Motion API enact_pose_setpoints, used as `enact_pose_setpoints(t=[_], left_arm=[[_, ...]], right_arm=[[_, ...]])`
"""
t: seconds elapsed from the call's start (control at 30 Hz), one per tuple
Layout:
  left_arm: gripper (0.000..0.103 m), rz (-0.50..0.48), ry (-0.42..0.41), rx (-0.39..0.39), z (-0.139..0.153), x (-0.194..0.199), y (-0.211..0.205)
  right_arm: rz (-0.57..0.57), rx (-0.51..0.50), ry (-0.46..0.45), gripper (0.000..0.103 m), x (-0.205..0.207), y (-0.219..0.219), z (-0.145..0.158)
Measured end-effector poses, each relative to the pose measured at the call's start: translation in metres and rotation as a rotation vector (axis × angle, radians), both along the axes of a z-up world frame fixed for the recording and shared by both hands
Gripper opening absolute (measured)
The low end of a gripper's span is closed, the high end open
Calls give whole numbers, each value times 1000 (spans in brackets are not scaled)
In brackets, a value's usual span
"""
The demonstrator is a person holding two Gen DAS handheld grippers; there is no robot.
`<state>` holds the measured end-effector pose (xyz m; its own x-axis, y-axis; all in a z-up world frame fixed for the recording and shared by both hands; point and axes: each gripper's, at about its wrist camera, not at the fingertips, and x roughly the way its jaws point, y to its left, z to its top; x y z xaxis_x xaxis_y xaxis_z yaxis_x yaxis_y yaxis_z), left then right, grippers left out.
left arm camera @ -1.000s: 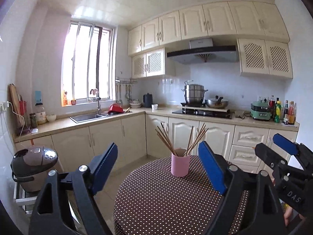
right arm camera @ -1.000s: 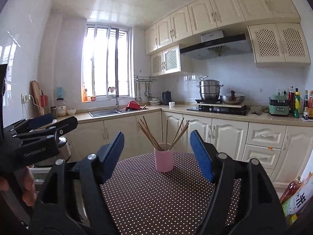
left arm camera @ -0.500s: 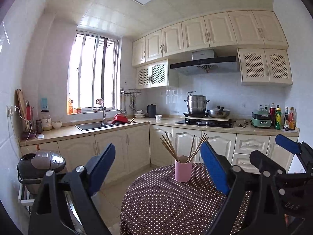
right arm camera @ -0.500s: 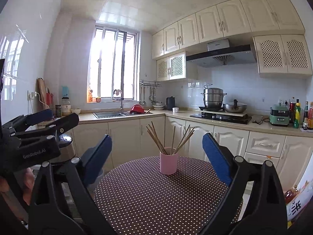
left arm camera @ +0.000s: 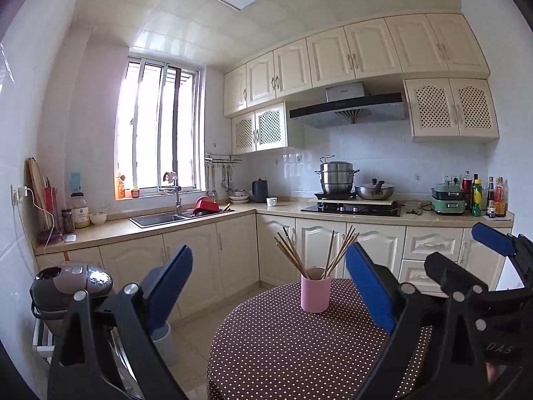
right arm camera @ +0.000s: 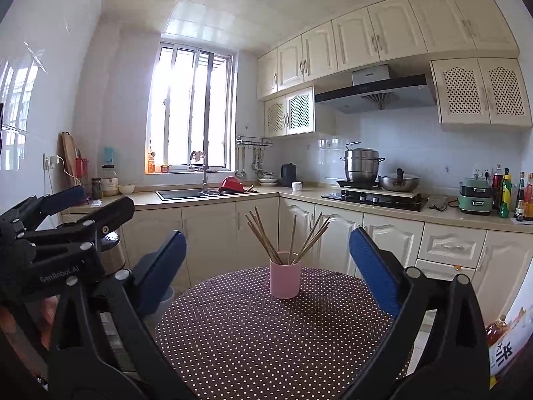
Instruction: Organize utensils
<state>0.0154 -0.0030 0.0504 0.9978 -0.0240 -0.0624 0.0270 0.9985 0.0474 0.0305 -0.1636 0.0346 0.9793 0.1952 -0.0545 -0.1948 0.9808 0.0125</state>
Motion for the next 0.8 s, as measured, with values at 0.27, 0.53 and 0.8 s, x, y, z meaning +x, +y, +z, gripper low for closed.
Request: enact_pose_setpoints(t=[0.27,0.53,0.8], left_arm=[[92,-1,19,-2,-5,23,4],[92,5,35,-15,-10,44,7],[92,4,89,-33,-15,66,11]], right_arm=[[12,-4,11,97,15,6,-3],[2,-18,31,97,31,9,-5],[1,-15,60,97,47,9,-8]])
